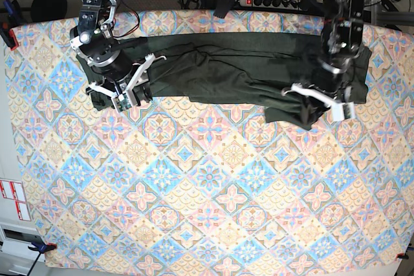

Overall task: Fold the T-shirt properly
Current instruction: 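Fold the sleeve cuff onto the strip with the left gripper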

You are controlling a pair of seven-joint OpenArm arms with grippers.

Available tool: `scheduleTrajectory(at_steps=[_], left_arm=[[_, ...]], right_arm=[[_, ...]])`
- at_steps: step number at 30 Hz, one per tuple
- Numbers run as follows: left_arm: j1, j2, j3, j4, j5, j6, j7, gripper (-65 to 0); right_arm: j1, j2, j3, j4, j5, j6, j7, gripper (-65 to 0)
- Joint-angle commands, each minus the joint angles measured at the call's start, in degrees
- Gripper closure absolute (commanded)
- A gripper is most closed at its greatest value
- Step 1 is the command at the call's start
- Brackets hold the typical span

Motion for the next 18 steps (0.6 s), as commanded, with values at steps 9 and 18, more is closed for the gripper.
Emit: scheduleTrajectory(at_steps=[9, 18], left_arm=[[9.5, -0.4, -11.9, 1.8, -0.2, -0.3, -1.1, 0.0], [13.7, -0.2, -15.9, 1.6, -0.1, -0.2, -1.1, 0.0]], right_arm=[[1.2, 0.1, -0.1, 0.8, 0.7, 0.0, 1.0, -16.1], [1.2, 0.1, -0.1, 0.8, 0.7, 0.1, 1.0, -16.1]])
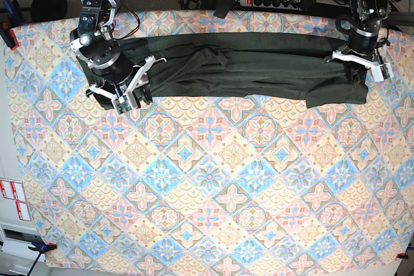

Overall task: Fold the T-shirt properly
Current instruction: 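Fold the sleeve cuff onto the strip with the left gripper, then regrasp the strip's end with the left gripper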

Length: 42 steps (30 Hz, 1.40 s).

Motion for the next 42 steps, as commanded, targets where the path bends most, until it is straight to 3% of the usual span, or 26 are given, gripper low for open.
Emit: scheduleTrajectory(at_steps=[1, 7, 13, 15, 22, 27, 36, 42], left_arm=[[0.4, -0.5, -0.4, 0.6, -0.1, -0.3, -1.3, 0.0], [-0.1, -0.5, 0.1, -6.1, -0.3, -0.3, 0.8, -1.2], [-4.9, 0.5, -1.4, -8.7, -0.6, -0.3, 11.6, -28.1], [-4.9, 0.5, -2.9, -8.3, -0.8, -0.5, 12.3, -32.6], [-5.6, 0.2, -10.1, -8.8, -0.4, -0.6, 12.5, -32.8], [-8.0, -4.5, -10.7, -11.9, -0.1, -0.6, 12.7, -32.8], [-17.9, -13.4, -0.3, -21.0, -0.2, -0.9, 23.2, -33.2], [-18.7, -16.0, 2.6, -20.7, -0.2, -7.4, 24.8, -33.3]], right_arm=[[0.2, 0.1, 0.0, 1.0, 0.8, -0.1, 1.2, -16.1], [0.0, 0.1, -3.4, 1.0, 0.8, -0.1, 1.2, -16.1], [0.0, 0.1, -3.6, 1.0, 0.8, -0.1, 1.2, -16.1], [0.1, 0.1, -3.6, 1.0, 0.8, -0.1, 1.2, -16.1], [-0.1, 0.1, -3.6, 1.0, 0.8, -0.1, 1.2, -16.1], [0.1, 0.1, -3.6, 1.0, 0.8, -0.1, 1.2, -16.1], [0.2, 0.1, -3.6, 1.0, 0.8, -0.1, 1.2, -16.1], [0.2, 0.1, -3.6, 1.0, 0.8, -0.1, 1.2, -16.1]])
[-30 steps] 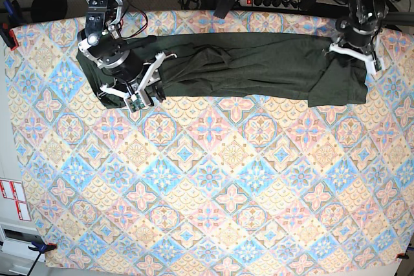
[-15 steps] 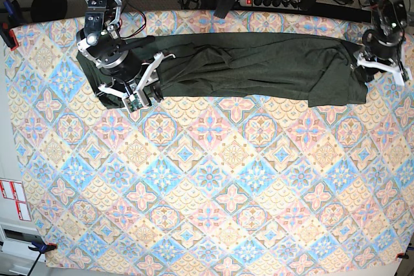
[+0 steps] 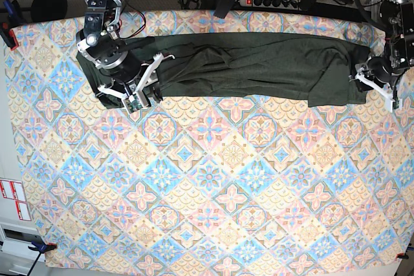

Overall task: Fold the T-shirt properly
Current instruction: 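Regrasp the strip's end with the left gripper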

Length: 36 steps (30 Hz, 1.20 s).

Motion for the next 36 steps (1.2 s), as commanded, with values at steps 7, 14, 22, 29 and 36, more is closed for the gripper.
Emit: scheduleTrajectory(at_steps=[7, 14, 22, 29, 36], left_arm=[[-1.2, -2.8, -0.3, 0.5, -0.4, -2.4, 1.9, -33.4], [-2.7, -4.5, -0.4, -2.9, -0.4, -2.4, 2.0, -39.2], [-2.7, -4.3, -0.2, -5.6, -0.4, -2.4, 1.8, -41.0], [-2.7, -3.3, 0.1, -6.6, -0.4, -4.1, 2.2, -41.3], [-4.4, -3.3, 4.4, -9.9, -0.4, -5.2, 1.9, -41.3]], right_arm=[[0.3, 0.0, -0.1, 1.1, 0.8, -0.1, 1.3, -16.1], [0.3, 0.0, -0.2, 1.1, 0.8, -0.1, 1.3, -16.1], [0.3, 0.0, -0.2, 1.1, 0.8, -0.1, 1.3, -16.1], [0.3, 0.0, -0.2, 1.1, 0.8, -0.1, 1.3, -16.1], [0.3, 0.0, -0.2, 1.2, 0.8, -0.1, 1.3, -16.1]])
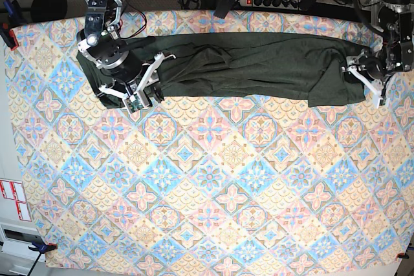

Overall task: Fold the T-shirt properly
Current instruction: 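Regrasp the strip's end with the left gripper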

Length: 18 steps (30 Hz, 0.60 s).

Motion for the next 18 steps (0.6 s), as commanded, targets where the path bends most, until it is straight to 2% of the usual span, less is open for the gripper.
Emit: scheduleTrajectory(at_steps=[1, 18], left_arm=[[-0.6, -1.7, -0.6, -0.7, 0.4, 0.3, -0.5, -41.3], [-1.5, 1.0, 1.6, -1.4, 0.5, -0.3, -0.2, -40.6]], right_arm=[[0.3, 0.0, -0.1, 1.2, 0.8, -0.1, 1.3, -16.1], [0.4, 0.0, -0.1, 1.2, 0.8, -0.1, 1.3, -16.1]])
